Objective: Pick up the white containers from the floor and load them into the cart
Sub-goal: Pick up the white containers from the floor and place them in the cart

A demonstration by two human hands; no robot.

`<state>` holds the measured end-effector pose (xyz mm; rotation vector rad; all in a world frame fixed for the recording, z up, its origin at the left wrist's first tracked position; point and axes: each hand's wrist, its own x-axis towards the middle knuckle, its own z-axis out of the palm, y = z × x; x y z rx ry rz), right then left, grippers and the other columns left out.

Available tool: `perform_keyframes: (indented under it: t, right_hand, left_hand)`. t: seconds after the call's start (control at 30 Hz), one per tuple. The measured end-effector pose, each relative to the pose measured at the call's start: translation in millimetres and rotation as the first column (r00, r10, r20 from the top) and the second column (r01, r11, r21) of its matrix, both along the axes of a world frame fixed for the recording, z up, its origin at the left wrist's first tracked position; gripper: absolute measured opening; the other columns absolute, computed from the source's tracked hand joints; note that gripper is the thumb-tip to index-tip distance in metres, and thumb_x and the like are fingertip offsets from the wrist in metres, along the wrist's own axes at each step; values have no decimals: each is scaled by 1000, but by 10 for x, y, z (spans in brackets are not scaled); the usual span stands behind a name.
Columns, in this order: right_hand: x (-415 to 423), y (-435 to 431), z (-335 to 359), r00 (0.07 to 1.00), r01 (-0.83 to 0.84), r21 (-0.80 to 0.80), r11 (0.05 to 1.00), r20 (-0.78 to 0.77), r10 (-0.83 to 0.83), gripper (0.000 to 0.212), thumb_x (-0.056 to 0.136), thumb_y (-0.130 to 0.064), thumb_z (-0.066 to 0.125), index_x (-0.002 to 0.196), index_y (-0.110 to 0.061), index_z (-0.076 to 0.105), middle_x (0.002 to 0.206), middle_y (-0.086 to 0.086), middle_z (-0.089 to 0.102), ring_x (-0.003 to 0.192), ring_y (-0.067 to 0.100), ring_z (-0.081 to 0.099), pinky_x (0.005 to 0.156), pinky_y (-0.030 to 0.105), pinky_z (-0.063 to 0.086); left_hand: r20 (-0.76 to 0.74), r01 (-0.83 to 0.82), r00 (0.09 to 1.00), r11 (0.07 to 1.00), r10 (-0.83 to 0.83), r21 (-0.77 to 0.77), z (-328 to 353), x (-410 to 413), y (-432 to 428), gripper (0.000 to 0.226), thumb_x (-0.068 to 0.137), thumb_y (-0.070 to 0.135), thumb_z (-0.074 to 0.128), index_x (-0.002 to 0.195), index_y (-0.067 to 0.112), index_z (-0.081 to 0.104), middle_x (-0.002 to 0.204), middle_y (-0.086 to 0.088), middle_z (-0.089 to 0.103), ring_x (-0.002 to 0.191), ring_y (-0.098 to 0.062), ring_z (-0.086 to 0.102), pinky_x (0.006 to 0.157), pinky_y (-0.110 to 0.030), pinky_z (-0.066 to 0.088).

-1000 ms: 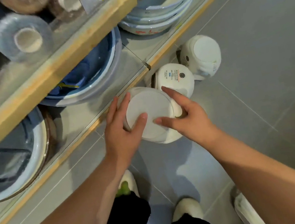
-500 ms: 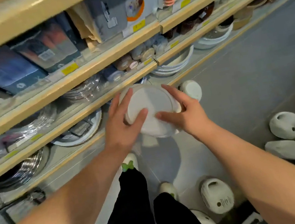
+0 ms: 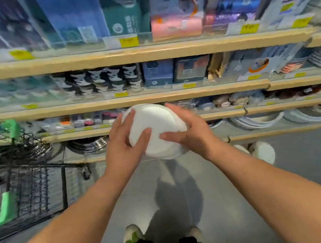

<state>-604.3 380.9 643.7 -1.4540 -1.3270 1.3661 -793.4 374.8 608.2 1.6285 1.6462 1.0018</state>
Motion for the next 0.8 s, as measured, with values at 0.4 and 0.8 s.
perform_keyframes:
  t: [0.4,0.8]
  right_hand:
    - [-2810,590,240,935,-354,65,933,28,353,73,68,-20,83,130,-41,50,114,-20,54,111,12,53,86,22,48]
    - [-5061,1251,86,651,-759,45,650,16,759,74,70,-22,82,135,-34,49,128,-14,53,119,9,49,92,21,45]
  left_hand:
    - [19,-365,931,930,364,36,294,-2665,-128,62,79,59,61,138,45,45,155,8,32,140,4,22,110,-30,33]
    - [41,-760,648,649,761,-31,224,-4320,-153,55,85,49,64,135,50,43,156,8,30,138,4,21,106,-24,30]
